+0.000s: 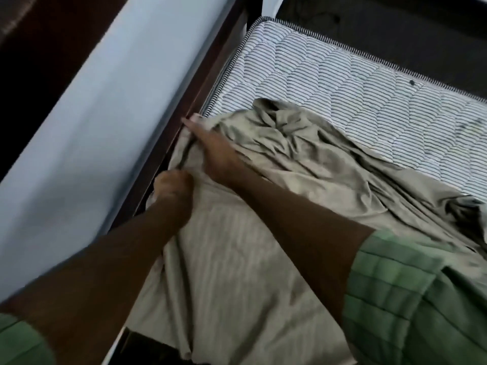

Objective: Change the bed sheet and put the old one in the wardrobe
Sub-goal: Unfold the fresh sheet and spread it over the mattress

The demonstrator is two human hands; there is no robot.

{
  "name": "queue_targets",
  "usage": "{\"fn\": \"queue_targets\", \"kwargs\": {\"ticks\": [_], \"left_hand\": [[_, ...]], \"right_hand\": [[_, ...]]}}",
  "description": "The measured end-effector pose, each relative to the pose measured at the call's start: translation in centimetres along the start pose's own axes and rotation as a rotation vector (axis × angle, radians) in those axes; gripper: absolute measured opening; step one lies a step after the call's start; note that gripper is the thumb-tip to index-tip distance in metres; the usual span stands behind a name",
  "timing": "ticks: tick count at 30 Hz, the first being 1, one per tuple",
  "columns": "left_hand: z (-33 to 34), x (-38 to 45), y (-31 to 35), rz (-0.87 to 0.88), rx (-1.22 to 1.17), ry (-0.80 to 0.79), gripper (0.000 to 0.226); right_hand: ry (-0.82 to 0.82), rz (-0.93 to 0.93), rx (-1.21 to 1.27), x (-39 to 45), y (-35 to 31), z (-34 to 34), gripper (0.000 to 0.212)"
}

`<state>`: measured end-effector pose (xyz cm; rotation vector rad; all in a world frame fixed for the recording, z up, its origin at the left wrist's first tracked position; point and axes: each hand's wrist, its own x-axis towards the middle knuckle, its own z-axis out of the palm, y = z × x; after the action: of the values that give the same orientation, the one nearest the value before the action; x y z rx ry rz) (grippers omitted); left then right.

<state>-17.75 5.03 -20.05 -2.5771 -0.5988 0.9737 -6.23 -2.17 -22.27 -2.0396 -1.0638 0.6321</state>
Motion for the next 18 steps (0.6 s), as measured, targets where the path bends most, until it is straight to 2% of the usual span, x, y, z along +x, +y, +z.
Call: {"fn": "queue_targets", "kwargs": {"ticks": [1, 3, 5, 7, 8, 9, 10, 11, 13, 14, 16, 17, 18], "left_hand": [[-0.5, 0.3, -0.5, -0.024, -0.002, -0.052, 0.029], [-1.9, 1.0, -1.2, 0.013, -0.026, -0.137, 0.041], [-3.9, 1.5, -1.1, 0.078, -0.084, -0.266, 0.053], [-6.3, 2.6, -0.8, 0.065, -0.174, -0.200, 0.050], [-7.4, 3.3, -0.5, 0.072, -0.217, -0.066, 0.042], [-8.5, 4.2, -0.1, 0.107, -0.259, 0.114, 0.034], [-9.4, 5.4, 0.5, 0.156, -0.290, 0.275, 0.028], [-10.1, 6.5, 1.0, 0.192, -0.371, 0.388, 0.025], [-12.0, 9.0, 2.3, 0.229, -0.603, 0.447, 0.028], [-12.7, 10.1, 2.8, 0.217, -0.713, 0.400, 0.038], [-13.0, 12.7, 4.0, 0.232, -0.765, 0.188, 0.061], [-12.7, 13.5, 4.6, 0.271, -0.685, 0.108, 0.062], [-12.1, 14.0, 5.0, 0.308, -0.597, 0.063, 0.057]], "right_hand": [[-0.011, -0.031, 0.082, 0.5, -1.0, 0.4, 0.084], [0.007, 0.039, 0.119, 0.5, -2.4, -0.4, 0.079], [0.189, 0.183, -0.120, 0.0, -1.0, -1.6, 0.055], [0.539, 0.307, -0.286, -0.4, 1.8, -4.3, 0.031], [0.682, 0.324, -0.327, -0.3, 3.5, -6.2, 0.026], [0.752, 0.331, -0.377, 0.0, 5.5, -8.1, 0.027], [0.737, 0.364, -0.428, 0.4, 7.5, -9.9, 0.035], [0.646, 0.438, -0.432, 1.0, 9.3, -11.5, 0.050], [0.339, 0.606, -0.348, 2.1, 11.8, -13.7, 0.076], [0.171, 0.630, -0.355, 2.4, 12.4, -14.1, 0.074], [-0.045, 0.607, -0.386, 2.5, 13.0, -14.3, 0.040], [-0.080, 0.597, -0.372, 2.5, 13.3, -14.5, 0.023], [-0.077, 0.615, -0.342, 2.6, 13.6, -15.2, 0.016]]}}
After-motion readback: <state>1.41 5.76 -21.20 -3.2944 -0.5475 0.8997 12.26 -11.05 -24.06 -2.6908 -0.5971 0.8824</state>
